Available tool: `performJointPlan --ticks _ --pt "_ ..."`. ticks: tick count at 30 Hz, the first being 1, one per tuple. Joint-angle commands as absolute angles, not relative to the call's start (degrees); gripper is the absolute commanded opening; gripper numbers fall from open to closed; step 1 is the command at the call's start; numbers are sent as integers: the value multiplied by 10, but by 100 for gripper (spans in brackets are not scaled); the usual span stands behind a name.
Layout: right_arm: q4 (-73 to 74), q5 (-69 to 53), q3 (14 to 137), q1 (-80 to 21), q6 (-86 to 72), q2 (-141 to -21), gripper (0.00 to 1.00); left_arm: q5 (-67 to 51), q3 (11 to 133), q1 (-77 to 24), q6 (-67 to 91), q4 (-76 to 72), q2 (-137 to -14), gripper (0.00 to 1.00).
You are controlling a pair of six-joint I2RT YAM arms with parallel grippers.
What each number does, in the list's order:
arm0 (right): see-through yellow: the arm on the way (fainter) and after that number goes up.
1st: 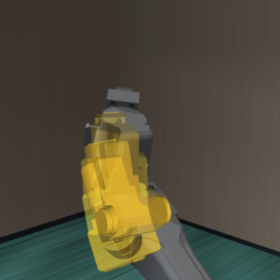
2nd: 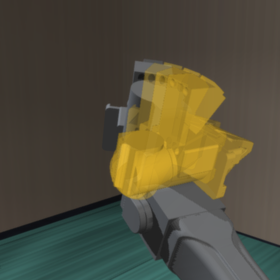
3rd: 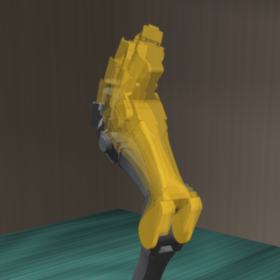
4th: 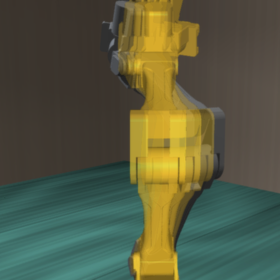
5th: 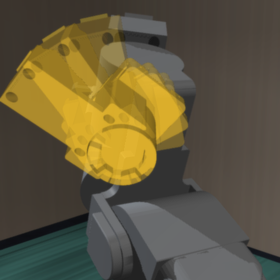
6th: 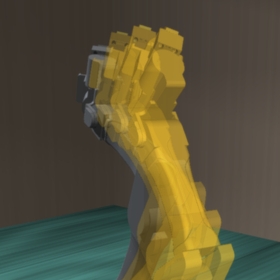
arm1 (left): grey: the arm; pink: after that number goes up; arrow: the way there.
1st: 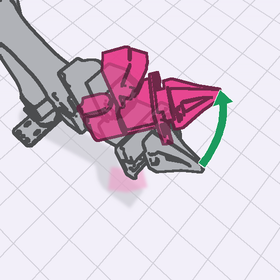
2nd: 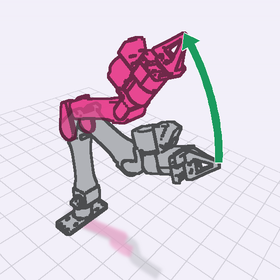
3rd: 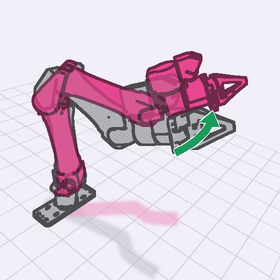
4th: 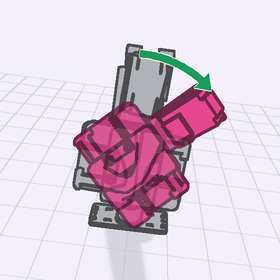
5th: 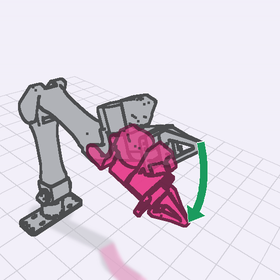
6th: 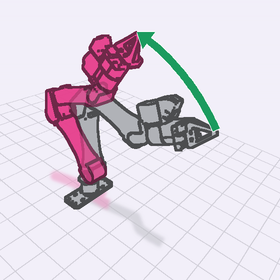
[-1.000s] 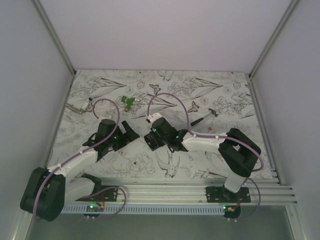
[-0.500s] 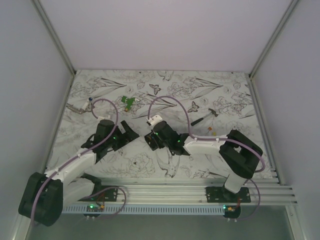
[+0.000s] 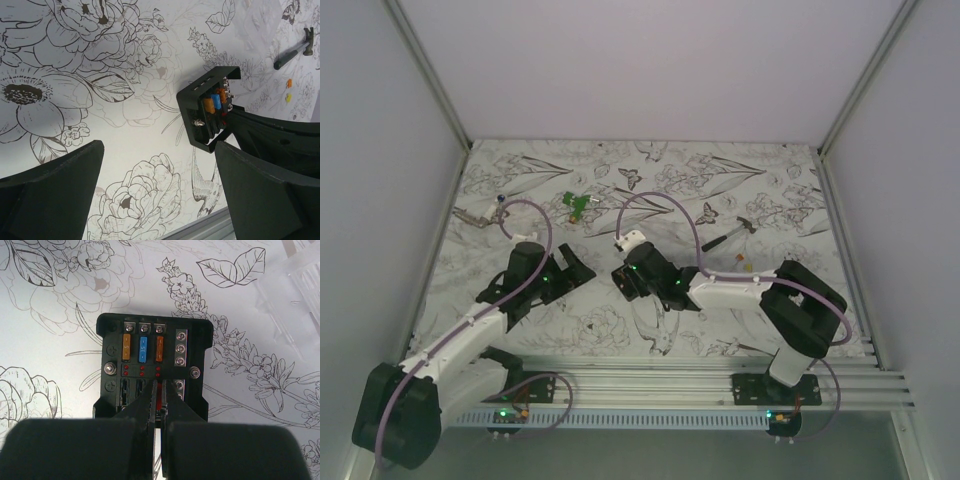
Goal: Snap on the fuse box
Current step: Install the fuse at the fuse box base.
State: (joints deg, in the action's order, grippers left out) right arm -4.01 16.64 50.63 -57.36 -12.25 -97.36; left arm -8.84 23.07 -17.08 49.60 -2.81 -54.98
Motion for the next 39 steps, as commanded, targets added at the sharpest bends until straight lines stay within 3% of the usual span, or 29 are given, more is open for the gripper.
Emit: performJointPlan --ticks 1,24,39 --pt "55 185 497 -576 -113 -1010 0 -82 233 -165 481 -7 -550 100" --pt "85 193 505 -576 -107 -1003 1 -106 251 -166 458 5 -574 99" --pt "84 170 543 -577 -122 -958 32 -120 260 -169 451 13 -585 100"
